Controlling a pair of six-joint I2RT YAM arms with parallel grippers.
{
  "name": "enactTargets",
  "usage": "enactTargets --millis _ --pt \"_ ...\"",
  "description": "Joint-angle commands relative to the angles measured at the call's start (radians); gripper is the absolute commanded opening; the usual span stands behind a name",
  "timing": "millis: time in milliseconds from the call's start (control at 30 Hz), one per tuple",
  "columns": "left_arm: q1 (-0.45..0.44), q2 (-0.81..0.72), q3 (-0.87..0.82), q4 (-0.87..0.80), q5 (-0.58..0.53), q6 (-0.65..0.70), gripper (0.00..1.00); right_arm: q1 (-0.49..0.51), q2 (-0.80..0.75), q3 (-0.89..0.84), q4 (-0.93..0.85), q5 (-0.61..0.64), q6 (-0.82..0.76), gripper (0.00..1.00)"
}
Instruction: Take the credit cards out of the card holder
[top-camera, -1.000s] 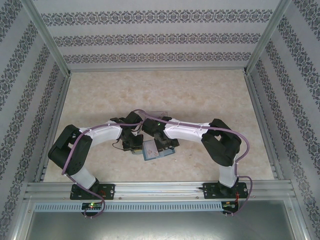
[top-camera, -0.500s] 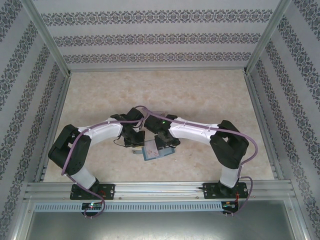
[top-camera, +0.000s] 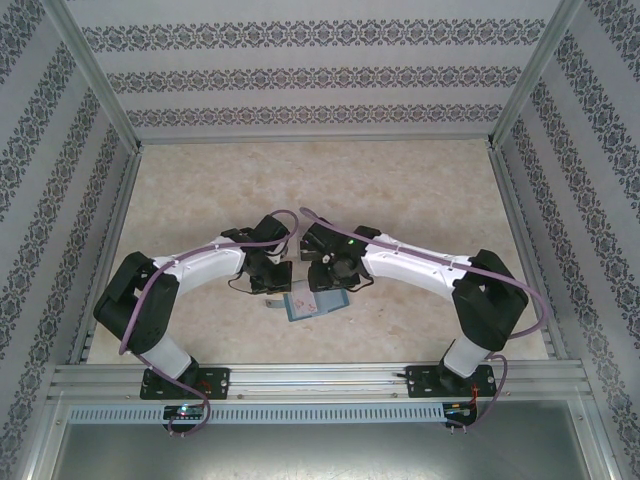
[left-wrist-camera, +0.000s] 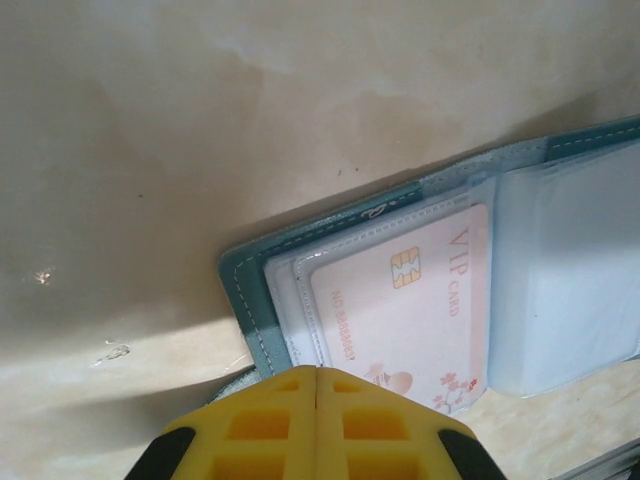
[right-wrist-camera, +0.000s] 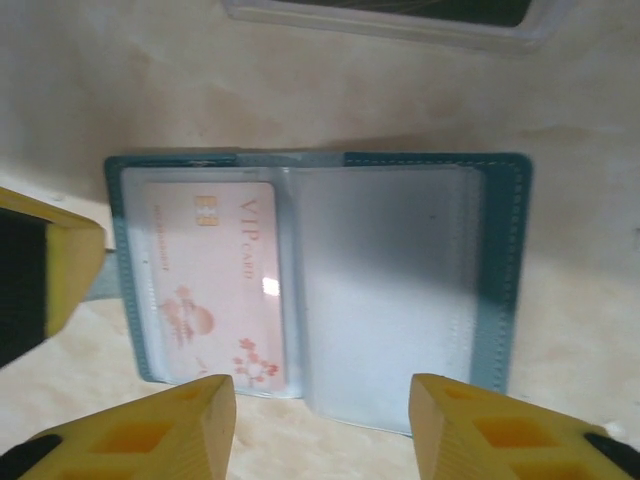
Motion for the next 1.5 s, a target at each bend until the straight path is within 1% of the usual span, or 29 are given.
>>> enactTargets --millis 0,133,233,467,600,833,1100,1467 --pt "-0.021 -0.016 -0.013 0.024 0.021 -0.023 0.02 -0.014 -0.016 -0.047 0.119 -0.131 0.041 0.43" --pt "-0.03 -0.007 -0.018 0.036 0.031 -0.026 0.01 -0.022 0.006 -0.077 0.197 -0.204 0.065 0.32" --pt "-0.035 0.0 -0.022 0.044 0.036 -0.026 0.01 -0.022 0.032 -0.085 0.225 -0.228 0.072 0.26" --pt "-0.04 0.027 -0.035 0.05 0.037 -0.029 0.0 -0.023 0.098 -0.094 0.282 -0.263 0.081 0.21" --pt "-0.041 0.036 -0.043 0.053 0.031 -0.029 0.0 -0.023 0.123 -0.093 0.295 -0.259 0.082 0.21" --pt "-0.041 0.054 -0.036 0.024 0.002 -0.01 0.0 -0.024 0.142 -0.091 0.272 -0.221 0.066 0.25" --pt "-0.041 0.055 -0.039 0.021 -0.003 -0.009 0.0 -0.026 0.162 -0.094 0.277 -0.213 0.057 0.25" --pt "-0.041 0.046 -0.036 0.011 -0.009 -0.008 0.0 -0.026 0.155 -0.087 0.221 -0.157 0.038 0.28"
